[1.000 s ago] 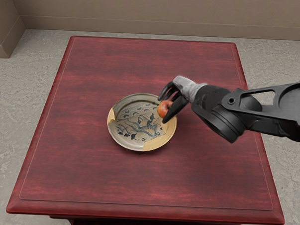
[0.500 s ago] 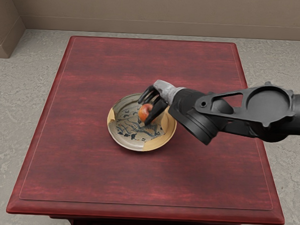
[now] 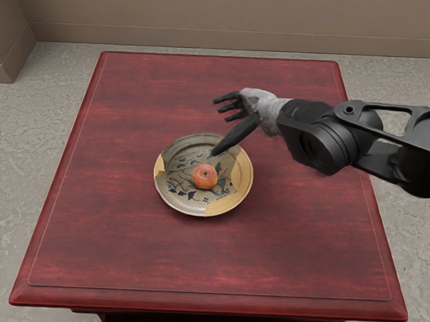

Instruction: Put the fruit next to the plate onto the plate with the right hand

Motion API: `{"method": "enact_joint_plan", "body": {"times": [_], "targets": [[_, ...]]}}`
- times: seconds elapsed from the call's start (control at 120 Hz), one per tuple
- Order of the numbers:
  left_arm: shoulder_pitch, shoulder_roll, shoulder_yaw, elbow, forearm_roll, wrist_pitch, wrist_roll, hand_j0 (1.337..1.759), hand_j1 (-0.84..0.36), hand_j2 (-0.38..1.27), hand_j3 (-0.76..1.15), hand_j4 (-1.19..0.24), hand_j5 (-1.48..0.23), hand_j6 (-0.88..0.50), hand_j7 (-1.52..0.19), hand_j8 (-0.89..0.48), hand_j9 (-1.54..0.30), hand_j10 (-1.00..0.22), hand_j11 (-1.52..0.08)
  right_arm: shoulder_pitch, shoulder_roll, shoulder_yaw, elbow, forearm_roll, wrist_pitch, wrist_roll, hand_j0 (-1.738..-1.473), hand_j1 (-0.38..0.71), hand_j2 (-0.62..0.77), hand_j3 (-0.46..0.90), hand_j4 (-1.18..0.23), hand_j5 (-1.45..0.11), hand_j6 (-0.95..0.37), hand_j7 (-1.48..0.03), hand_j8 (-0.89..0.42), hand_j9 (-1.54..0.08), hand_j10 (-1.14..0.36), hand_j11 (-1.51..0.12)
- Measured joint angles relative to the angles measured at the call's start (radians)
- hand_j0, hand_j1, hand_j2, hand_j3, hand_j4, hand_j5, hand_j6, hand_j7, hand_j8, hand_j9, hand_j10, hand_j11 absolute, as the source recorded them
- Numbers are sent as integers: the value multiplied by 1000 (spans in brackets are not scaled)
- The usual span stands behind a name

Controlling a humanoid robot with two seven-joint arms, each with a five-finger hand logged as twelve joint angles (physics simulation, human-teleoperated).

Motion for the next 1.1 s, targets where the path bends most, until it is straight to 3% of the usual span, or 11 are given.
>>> {"method": "enact_joint_plan", "body": {"times": [0.142, 0.325, 0.433, 0.708, 1.1], "targets": [[0, 0, 0, 0, 0, 0, 0, 1658, 53, 50, 0, -247, -321, -247, -321, -247, -321, -247, -321, -102, -151, 143, 0, 146, 363, 3, -1658, -93, -26, 0, -222, -290, -214, -289, -212, -290, -219, -289], [0, 0, 0, 0, 0, 0, 0, 1658, 53, 50, 0, -247, -321, -247, -321, -247, -321, -247, -321, -174, -347, 207, -7, 356, 807, 22, -1658, -110, -33, 0, -202, -264, -199, -264, -198, -264, -201, -264], [0, 0, 0, 0, 0, 0, 0, 1658, 53, 50, 0, -247, -321, -247, -321, -247, -321, -247, -321, -224, -435, 229, -27, 437, 979, 31, -1658, -176, -25, 0, -145, -190, -143, -190, -143, -190, -145, -190], [0, 0, 0, 0, 0, 0, 0, 1658, 53, 50, 0, -247, -321, -247, -321, -247, -321, -247, -321, -290, -579, 233, -89, 568, 1073, 25, -1658, -261, -13, 0, -72, -96, -71, -97, -72, -96, -73, -96], [0, 0, 0, 0, 0, 0, 0, 1658, 53, 50, 0, -247, -321, -247, -321, -247, -321, -247, -321, -336, -622, 231, -133, 600, 1080, 22, -1658, -288, -10, 0, -48, -66, -47, -66, -48, -66, -49, -66]]}}
